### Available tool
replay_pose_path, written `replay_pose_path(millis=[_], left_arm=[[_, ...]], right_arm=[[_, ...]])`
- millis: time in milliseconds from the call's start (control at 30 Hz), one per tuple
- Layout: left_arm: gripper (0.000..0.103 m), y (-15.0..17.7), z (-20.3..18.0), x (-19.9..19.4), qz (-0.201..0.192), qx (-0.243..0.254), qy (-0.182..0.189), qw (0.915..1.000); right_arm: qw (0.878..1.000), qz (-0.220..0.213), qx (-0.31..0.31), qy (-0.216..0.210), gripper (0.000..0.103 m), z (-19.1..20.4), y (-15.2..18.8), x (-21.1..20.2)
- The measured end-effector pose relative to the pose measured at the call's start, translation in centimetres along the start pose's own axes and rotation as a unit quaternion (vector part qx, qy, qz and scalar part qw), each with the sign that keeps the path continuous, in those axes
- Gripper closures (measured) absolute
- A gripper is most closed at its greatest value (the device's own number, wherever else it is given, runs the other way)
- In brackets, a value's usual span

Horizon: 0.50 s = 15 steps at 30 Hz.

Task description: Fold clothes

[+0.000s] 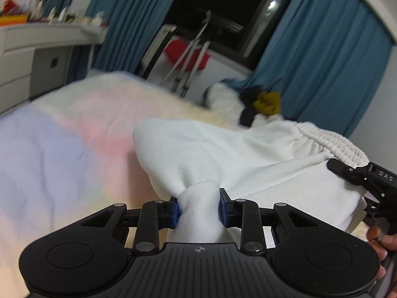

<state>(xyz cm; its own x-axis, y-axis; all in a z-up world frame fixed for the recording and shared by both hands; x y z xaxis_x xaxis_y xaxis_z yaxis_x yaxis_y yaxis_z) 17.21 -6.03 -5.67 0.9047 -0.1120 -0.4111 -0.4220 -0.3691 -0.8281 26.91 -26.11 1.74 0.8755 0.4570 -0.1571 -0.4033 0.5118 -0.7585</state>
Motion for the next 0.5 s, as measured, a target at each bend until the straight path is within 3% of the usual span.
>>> replay_pose_path(millis=[167,300,400,500], left_arm=[[0.072,-4.1,-9.1,1.3,-0.039,0.047,0.05,0.9968],[0.071,-6.2,-18.1,6.0,-0.048,0.091,0.1,0.9896],[0.071,-6.1,-25.1,11.1,-0.041,0.116,0.146,0.9816],[0.071,-3.7,-29.7,16.6,-0.019,0.127,0.172,0.9766]], right_arm=[[0.996,-0.087,0.029,-0.018,0.068,-2.3,-6.4,-4.2],[0.985,-0.167,0.042,0.008,0.068,-6.2,-11.7,-7.9],[0.972,-0.223,0.061,0.043,0.068,-10.9,-14.9,-10.4],[0.954,-0.277,0.085,0.079,0.068,-16.7,-16.8,-12.5]])
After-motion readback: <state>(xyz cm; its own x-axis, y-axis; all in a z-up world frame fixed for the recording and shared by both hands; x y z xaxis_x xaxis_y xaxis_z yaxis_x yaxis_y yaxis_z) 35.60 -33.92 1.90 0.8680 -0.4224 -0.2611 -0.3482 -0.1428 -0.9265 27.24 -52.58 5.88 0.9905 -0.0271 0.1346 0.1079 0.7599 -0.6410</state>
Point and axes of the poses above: each gripper's, at about its wrist camera, not at the fingertips, and x roughly the way its jaws point, z to its left, y to its underside, the point moved 10 cm from there along x, roughly the way its jaws point, and after that the axes turned 3 degrees about -z, right-handed, at the moved point
